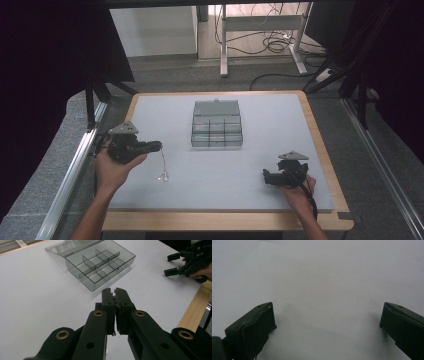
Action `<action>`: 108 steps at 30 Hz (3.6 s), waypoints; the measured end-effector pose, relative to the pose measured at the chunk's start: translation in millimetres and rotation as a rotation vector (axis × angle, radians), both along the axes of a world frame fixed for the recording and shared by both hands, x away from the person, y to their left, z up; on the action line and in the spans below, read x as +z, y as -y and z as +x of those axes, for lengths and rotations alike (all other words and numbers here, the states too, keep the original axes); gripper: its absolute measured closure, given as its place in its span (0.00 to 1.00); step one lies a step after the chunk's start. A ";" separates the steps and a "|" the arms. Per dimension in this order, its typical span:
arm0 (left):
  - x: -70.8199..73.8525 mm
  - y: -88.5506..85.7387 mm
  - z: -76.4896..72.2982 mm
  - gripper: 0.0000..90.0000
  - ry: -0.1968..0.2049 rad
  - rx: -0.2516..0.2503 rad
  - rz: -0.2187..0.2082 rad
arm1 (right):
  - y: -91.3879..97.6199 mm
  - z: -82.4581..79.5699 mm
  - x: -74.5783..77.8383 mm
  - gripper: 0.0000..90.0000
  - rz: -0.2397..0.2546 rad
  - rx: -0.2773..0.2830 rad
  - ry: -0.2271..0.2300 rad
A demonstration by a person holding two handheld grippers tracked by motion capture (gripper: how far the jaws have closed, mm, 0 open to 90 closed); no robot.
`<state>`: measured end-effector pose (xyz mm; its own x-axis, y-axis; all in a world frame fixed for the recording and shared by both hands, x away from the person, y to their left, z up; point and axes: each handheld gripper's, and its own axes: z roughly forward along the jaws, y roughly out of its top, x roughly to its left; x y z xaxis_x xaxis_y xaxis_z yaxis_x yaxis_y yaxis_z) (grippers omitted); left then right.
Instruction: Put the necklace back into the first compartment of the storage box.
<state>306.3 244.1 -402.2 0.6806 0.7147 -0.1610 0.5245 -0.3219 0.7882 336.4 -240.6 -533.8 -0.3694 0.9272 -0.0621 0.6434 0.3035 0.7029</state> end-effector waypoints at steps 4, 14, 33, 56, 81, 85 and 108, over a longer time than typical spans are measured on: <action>7.8 -0.2 1.7 0.97 0.006 0.002 -0.007 | 0.0 0.0 0.0 0.00 0.001 0.000 0.000; 21.8 -3.4 4.2 0.97 0.024 0.005 -0.020 | 0.1 0.0 0.0 0.00 0.001 0.000 0.000; 50.7 -1.0 11.5 0.97 0.055 0.012 -0.026 | 0.2 0.0 0.1 0.00 0.001 0.001 -0.001; 69.7 11.5 29.3 0.97 0.066 0.007 -0.026 | 0.2 0.0 0.1 0.00 0.004 0.000 -0.002; 83.1 31.2 62.7 0.97 0.059 0.008 -0.024 | 0.1 -0.1 0.1 0.00 0.006 0.000 -0.001; 84.7 38.1 70.9 0.97 0.060 0.002 -0.027 | 0.2 0.0 0.0 0.00 0.005 0.000 0.000; 88.2 57.8 109.8 0.97 0.058 0.011 -0.046 | 0.1 -0.2 0.0 0.00 0.005 -0.001 0.001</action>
